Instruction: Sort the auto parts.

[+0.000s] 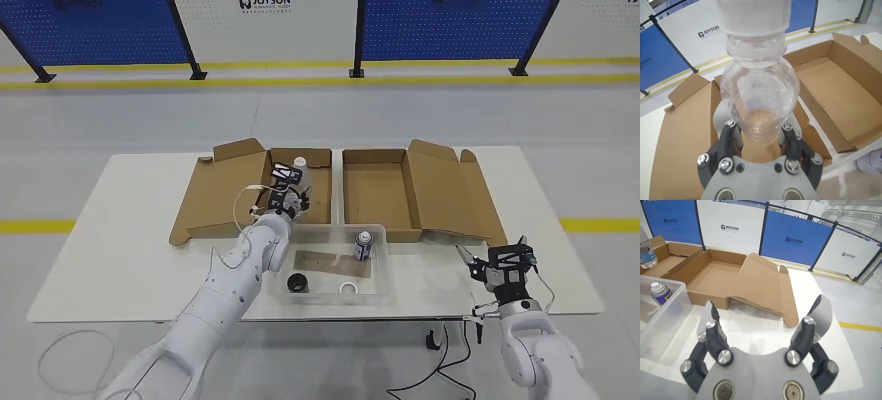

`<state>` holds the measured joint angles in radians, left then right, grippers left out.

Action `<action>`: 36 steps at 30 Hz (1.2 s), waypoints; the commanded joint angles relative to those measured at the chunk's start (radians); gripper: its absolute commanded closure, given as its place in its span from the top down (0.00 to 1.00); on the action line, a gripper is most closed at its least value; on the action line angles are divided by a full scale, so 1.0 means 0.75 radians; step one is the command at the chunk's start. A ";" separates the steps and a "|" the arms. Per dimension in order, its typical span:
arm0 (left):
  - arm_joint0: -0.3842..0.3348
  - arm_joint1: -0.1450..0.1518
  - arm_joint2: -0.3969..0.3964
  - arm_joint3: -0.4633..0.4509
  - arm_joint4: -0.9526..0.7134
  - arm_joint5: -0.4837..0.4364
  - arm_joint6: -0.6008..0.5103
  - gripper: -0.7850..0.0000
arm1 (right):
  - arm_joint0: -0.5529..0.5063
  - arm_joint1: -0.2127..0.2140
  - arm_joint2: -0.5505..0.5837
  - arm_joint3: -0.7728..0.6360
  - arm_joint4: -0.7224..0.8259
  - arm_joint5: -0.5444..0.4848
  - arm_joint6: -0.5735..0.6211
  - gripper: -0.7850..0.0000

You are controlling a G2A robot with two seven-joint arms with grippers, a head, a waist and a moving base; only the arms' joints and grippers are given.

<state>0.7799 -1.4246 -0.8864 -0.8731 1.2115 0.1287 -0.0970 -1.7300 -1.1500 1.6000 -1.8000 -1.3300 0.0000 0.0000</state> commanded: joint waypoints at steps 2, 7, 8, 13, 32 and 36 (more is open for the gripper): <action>-0.042 -0.022 0.017 0.092 -0.022 -0.024 0.019 0.00 | 0.000 0.000 0.000 0.000 0.000 0.000 0.000 1.00; -0.095 -0.055 0.046 0.214 -0.023 -0.025 0.046 0.00 | 0.000 0.000 0.000 0.000 0.000 0.000 0.000 1.00; -0.103 -0.061 0.048 0.238 -0.030 -0.023 0.052 0.00 | 0.000 0.000 0.000 0.000 0.000 0.000 0.000 1.00; -0.137 -0.090 0.067 0.334 -0.041 -0.034 0.077 0.00 | 0.000 0.000 0.000 0.000 0.000 0.000 0.000 1.00; -0.203 -0.156 0.078 0.498 -0.053 -0.046 0.101 1.00 | 0.000 0.000 0.000 0.000 0.000 0.000 0.000 1.00; -0.198 -0.156 0.078 0.472 -0.023 -0.045 0.116 1.00 | 0.000 0.000 0.000 0.000 0.000 0.000 0.000 1.00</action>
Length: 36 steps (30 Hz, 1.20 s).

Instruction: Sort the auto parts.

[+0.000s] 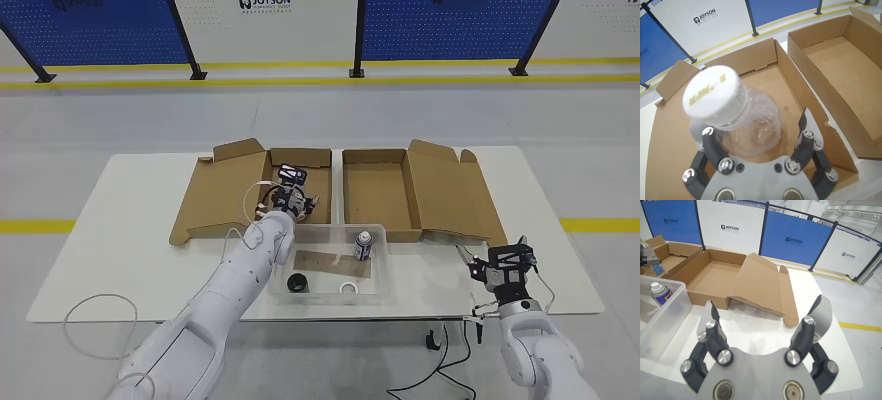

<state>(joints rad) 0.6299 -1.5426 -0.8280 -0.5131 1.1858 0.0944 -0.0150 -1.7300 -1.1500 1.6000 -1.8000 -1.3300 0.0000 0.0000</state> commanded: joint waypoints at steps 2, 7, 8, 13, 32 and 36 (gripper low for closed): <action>0.008 0.005 -0.011 -0.027 0.013 0.003 0.010 1.00 | 0.000 0.000 0.000 0.000 0.000 0.000 0.000 1.00; 0.035 0.026 -0.049 -0.106 0.036 0.008 0.020 1.00 | 0.000 0.000 0.000 0.000 0.000 0.000 0.000 1.00; 0.043 0.032 -0.058 -0.125 0.047 0.012 0.018 1.00 | 0.000 0.000 0.000 0.000 0.000 0.000 0.000 1.00; 0.103 0.070 -0.123 -0.266 0.076 0.002 -0.013 1.00 | 0.000 0.000 0.000 0.000 0.000 0.000 0.000 1.00; 0.586 0.233 -0.496 -1.226 0.247 -0.151 -0.341 1.00 | 0.000 0.000 0.000 0.000 0.000 0.000 0.000 1.00; 0.676 0.257 -0.544 -1.390 0.255 -0.310 -0.516 1.00 | 0.000 0.000 0.000 0.000 0.000 0.000 0.000 1.00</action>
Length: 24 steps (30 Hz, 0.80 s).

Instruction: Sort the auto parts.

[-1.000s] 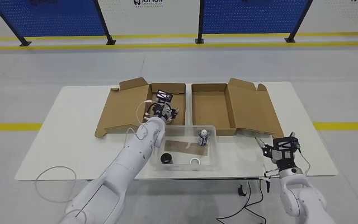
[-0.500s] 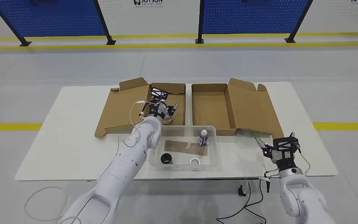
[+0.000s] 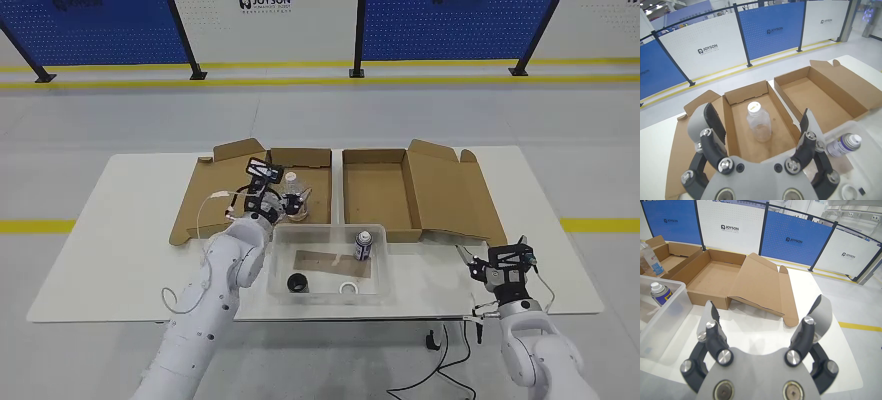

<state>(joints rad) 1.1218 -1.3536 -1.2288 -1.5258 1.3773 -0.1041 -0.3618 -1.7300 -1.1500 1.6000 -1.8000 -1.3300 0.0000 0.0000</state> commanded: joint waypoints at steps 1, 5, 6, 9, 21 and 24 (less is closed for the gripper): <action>0.039 0.011 -0.019 -0.077 0.006 -0.085 -0.091 1.00 | 0.000 0.000 0.000 0.000 0.000 0.000 0.000 1.00; 0.116 0.029 -0.061 -0.187 -0.048 -0.219 -0.262 1.00 | 0.000 0.000 0.000 0.000 0.000 0.000 0.000 1.00; 0.130 0.032 -0.070 -0.206 -0.097 -0.257 -0.313 1.00 | 0.000 0.000 0.000 0.000 0.000 0.000 0.000 1.00; 0.156 0.044 -0.100 -0.264 -0.189 -0.360 -0.468 1.00 | 0.000 0.000 0.000 0.000 0.000 0.000 0.000 1.00; 0.130 0.092 -0.085 -0.303 -0.311 -0.766 -0.878 0.97 | 0.000 0.000 0.000 0.000 0.000 0.000 0.000 1.00; 0.103 0.098 -0.055 -0.287 -0.337 -0.813 -0.937 0.82 | 0.000 0.000 0.000 0.000 0.000 0.000 0.000 1.00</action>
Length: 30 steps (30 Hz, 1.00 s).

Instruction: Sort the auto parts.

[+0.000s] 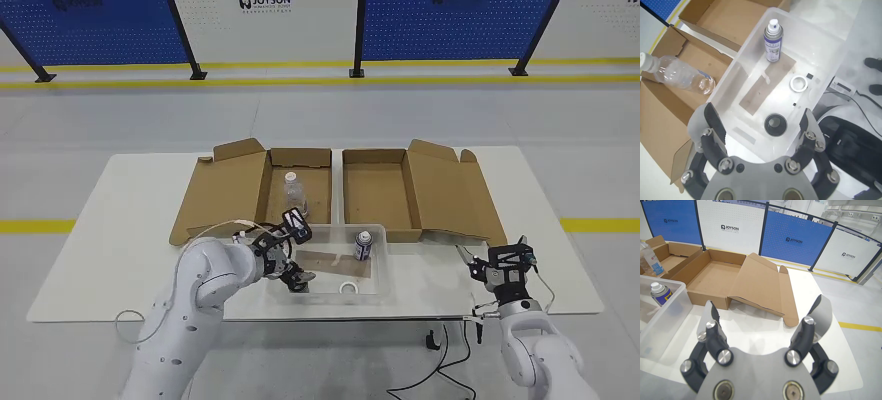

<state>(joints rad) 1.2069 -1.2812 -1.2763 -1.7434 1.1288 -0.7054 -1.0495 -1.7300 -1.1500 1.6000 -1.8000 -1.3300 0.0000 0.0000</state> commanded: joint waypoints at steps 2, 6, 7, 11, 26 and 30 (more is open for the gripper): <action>-0.033 0.006 0.031 0.019 0.022 -0.023 -0.051 0.67 | 0.000 0.000 0.000 0.000 0.000 0.000 0.000 1.00; -0.074 0.014 0.072 0.061 0.021 -0.023 -0.064 0.49 | 0.000 0.000 0.000 0.000 0.000 0.000 0.000 1.00; -0.085 0.018 0.085 0.070 0.036 -0.024 -0.063 0.47 | 0.000 0.000 0.000 0.000 0.000 0.000 0.000 1.00; -0.120 0.032 0.127 0.125 0.038 -0.022 -0.065 0.40 | 0.000 0.000 0.000 0.000 0.000 0.000 0.000 1.00; -0.214 0.110 0.276 0.231 -0.005 0.016 -0.103 0.55 | 0.000 0.000 0.000 0.000 0.000 0.000 0.000 1.00; -0.230 0.127 0.299 0.242 -0.029 0.024 -0.111 0.51 | 0.000 0.000 0.000 0.000 0.000 0.000 0.000 1.00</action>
<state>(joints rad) 1.0370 -1.1886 -1.0565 -1.5641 1.1116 -0.6890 -1.1312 -1.7300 -1.1500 1.6000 -1.8000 -1.3300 0.0000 0.0000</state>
